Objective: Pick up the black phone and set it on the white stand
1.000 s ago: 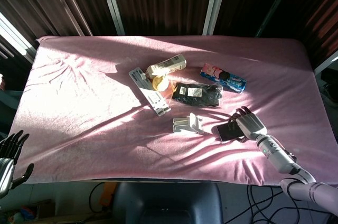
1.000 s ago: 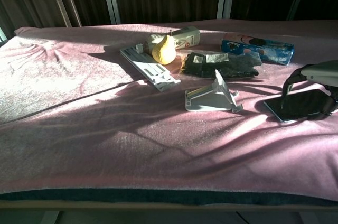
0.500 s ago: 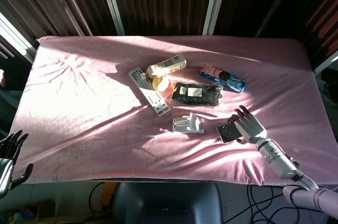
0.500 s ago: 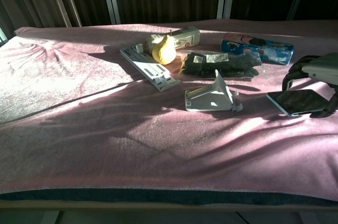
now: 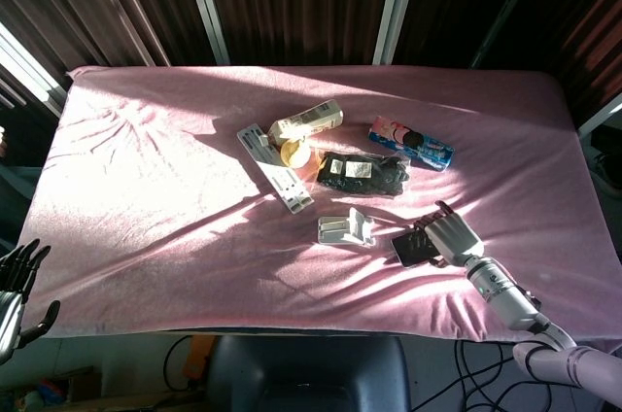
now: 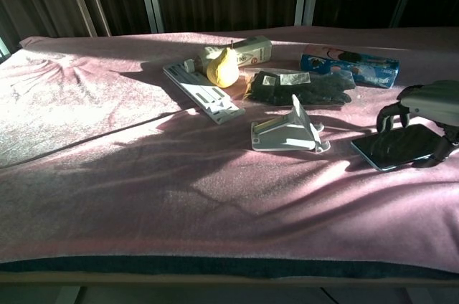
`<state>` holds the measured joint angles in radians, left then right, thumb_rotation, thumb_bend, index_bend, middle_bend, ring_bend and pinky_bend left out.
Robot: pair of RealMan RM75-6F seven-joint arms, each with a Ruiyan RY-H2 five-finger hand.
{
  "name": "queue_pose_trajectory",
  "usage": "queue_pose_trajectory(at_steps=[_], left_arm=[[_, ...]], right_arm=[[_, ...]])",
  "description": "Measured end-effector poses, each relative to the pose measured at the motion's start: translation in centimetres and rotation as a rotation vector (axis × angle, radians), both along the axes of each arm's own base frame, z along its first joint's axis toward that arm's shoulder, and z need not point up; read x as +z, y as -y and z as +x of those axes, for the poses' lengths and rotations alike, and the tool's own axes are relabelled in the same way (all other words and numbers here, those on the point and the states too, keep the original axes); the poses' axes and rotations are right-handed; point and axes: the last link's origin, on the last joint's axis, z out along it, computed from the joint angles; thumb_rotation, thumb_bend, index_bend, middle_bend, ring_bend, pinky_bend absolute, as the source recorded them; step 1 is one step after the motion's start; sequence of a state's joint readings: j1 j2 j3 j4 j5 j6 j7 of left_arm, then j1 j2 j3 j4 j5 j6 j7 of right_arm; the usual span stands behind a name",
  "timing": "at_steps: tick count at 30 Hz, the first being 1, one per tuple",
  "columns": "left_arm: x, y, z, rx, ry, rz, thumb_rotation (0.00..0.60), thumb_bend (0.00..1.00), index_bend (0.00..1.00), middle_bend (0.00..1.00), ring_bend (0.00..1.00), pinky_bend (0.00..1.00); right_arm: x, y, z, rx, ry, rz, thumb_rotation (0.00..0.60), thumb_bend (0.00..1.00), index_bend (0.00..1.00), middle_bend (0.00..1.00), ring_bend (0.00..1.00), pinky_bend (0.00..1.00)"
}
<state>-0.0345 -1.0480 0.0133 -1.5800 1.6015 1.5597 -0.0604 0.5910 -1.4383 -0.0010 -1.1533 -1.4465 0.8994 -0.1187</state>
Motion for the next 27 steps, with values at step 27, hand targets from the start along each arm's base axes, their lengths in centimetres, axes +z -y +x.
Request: queue_pose_trajectory(at_steps=[27], left_arm=[[-0.2,-0.2,0.1,0.002,-0.002,-0.007,0.600,0.37,0.00,0.00,0.00,0.12]], right_arm=[[1.4,1.7,7.7,-0.261,0.914,-0.126,0.600,0.35,1.00,0.73,0.51,0.34]])
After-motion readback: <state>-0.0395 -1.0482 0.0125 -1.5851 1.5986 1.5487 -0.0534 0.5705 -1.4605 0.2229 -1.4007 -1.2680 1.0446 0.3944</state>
